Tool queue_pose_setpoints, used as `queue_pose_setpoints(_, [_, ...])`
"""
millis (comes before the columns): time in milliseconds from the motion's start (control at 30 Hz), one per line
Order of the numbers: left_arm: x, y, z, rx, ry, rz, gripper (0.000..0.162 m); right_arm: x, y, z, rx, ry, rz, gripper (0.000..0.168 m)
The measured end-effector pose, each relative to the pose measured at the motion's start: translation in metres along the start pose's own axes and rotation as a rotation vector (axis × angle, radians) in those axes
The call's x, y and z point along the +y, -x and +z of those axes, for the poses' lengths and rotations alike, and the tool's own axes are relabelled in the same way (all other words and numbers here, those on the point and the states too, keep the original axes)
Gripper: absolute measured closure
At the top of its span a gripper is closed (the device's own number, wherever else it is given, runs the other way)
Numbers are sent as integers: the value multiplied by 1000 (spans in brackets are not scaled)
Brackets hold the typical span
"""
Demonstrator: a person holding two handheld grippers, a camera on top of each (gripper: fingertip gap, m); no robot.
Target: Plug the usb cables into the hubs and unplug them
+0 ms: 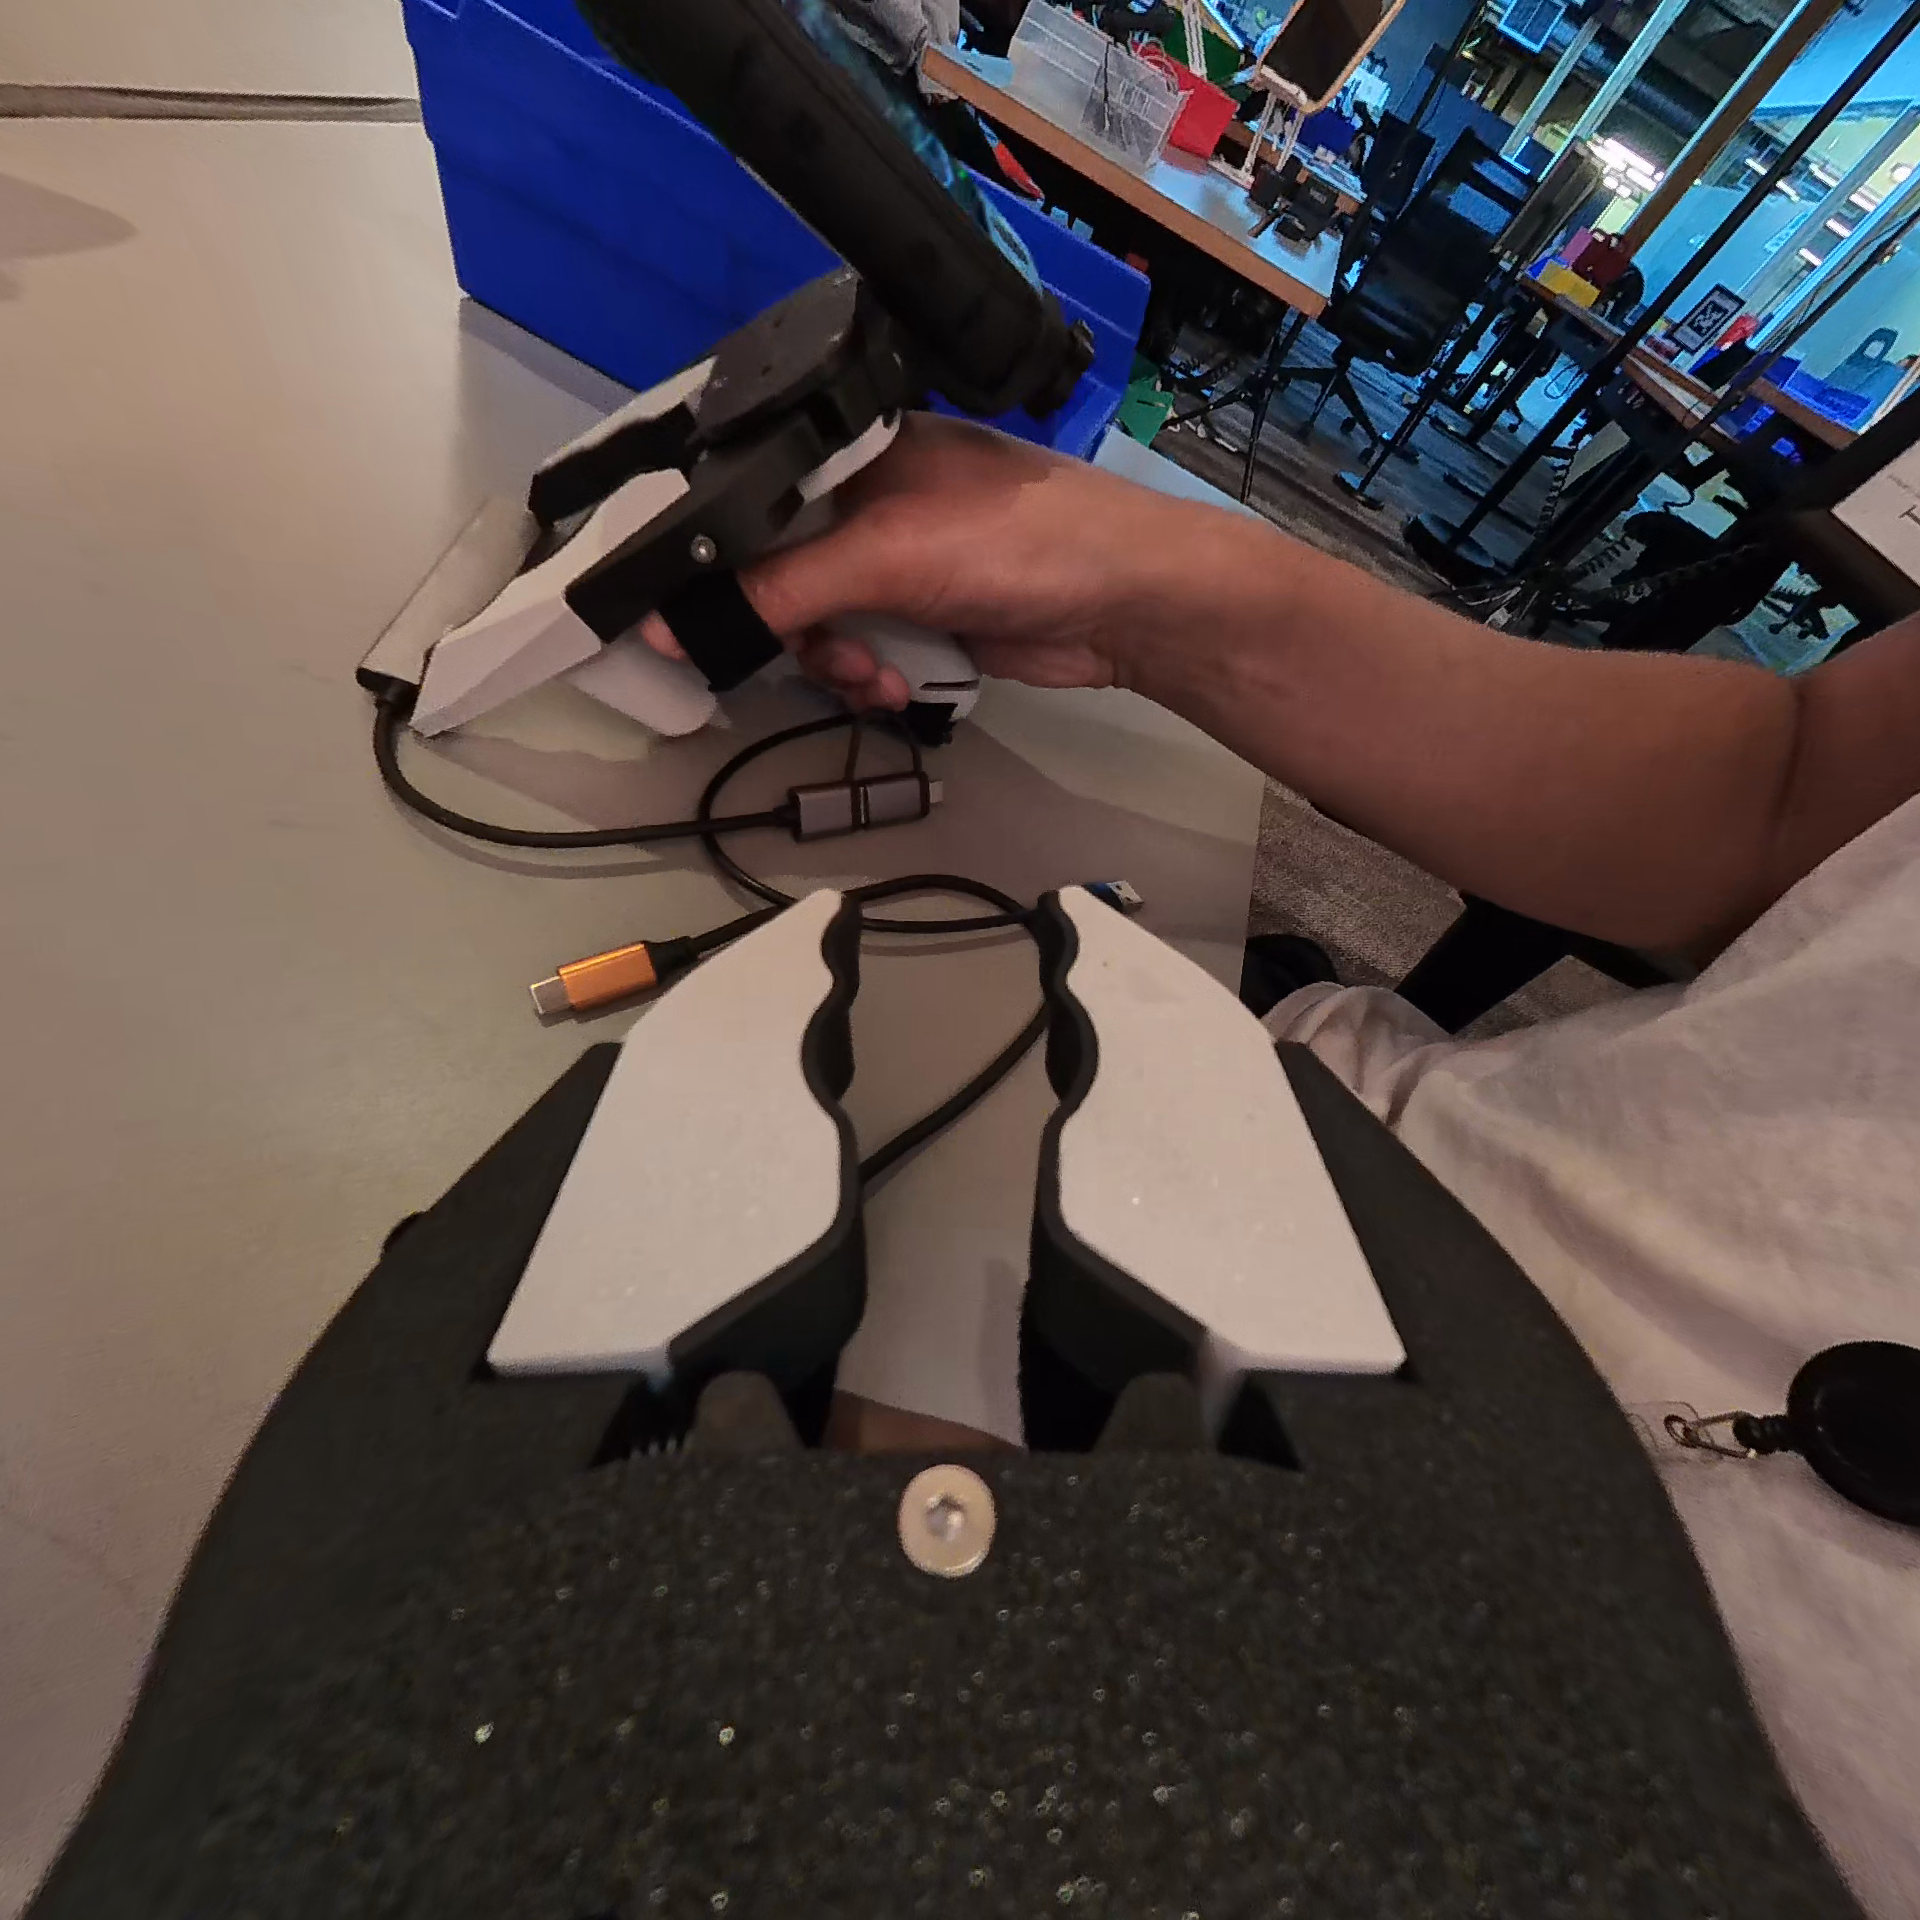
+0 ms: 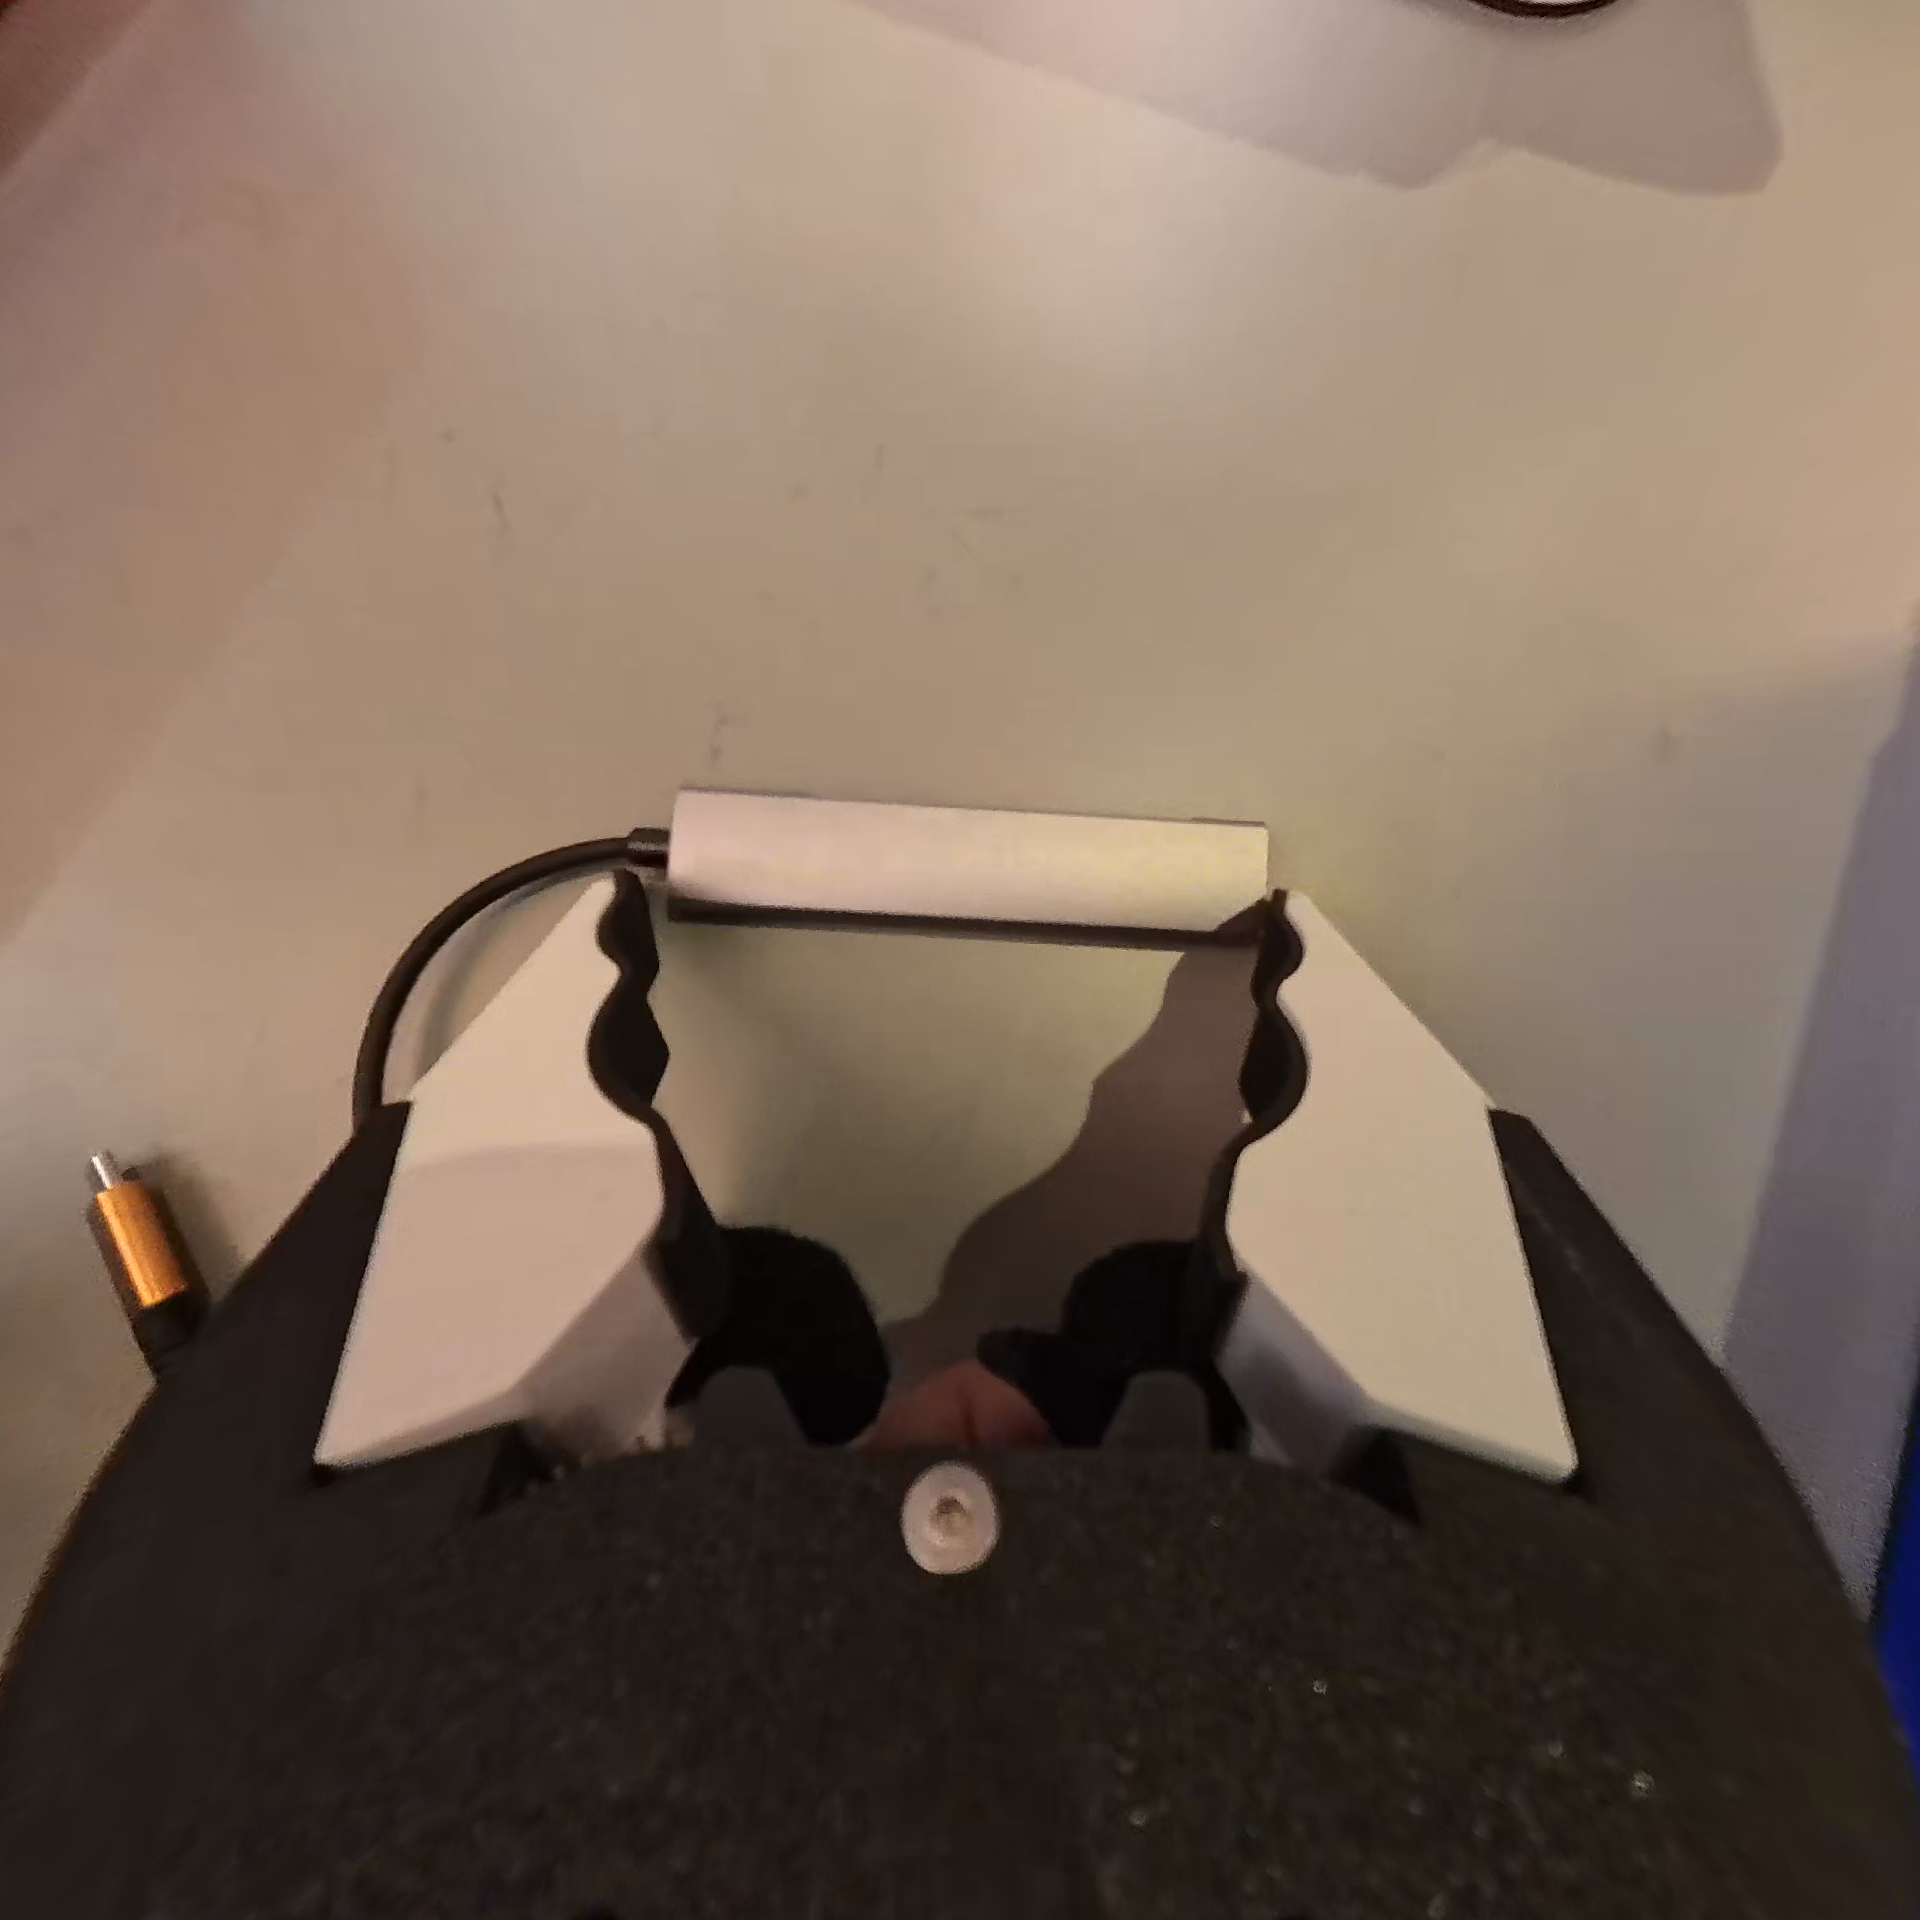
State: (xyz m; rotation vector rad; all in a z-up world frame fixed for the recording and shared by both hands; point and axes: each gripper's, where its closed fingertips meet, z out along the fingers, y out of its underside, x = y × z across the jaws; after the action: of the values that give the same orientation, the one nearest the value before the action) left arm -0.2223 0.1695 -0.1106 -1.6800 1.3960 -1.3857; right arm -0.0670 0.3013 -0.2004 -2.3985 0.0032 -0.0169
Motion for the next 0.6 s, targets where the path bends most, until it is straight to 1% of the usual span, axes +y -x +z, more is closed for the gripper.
queue_pose_setpoints(67, [2,0,1,-5,11,9,129,-1,0,0,-1,-1,-2,56])
queue_pose_setpoints(133, [4,1,1,-12,23,21,129,-2,2,0,-11,-2,-15,60])
queue_pose_setpoints(367, [5,8,-1,-46,22,18,129,-3,4,-1,-42,-17,-34,60])
queue_pose_setpoints(500, [3,17,-3,-73,10,-5,129,-22,9,-14,-94,-136,-47,61])
queue_pose_setpoints(600, [1,26,-4,-103,-5,-37,129,-44,13,-32,-130,-279,-72,60])
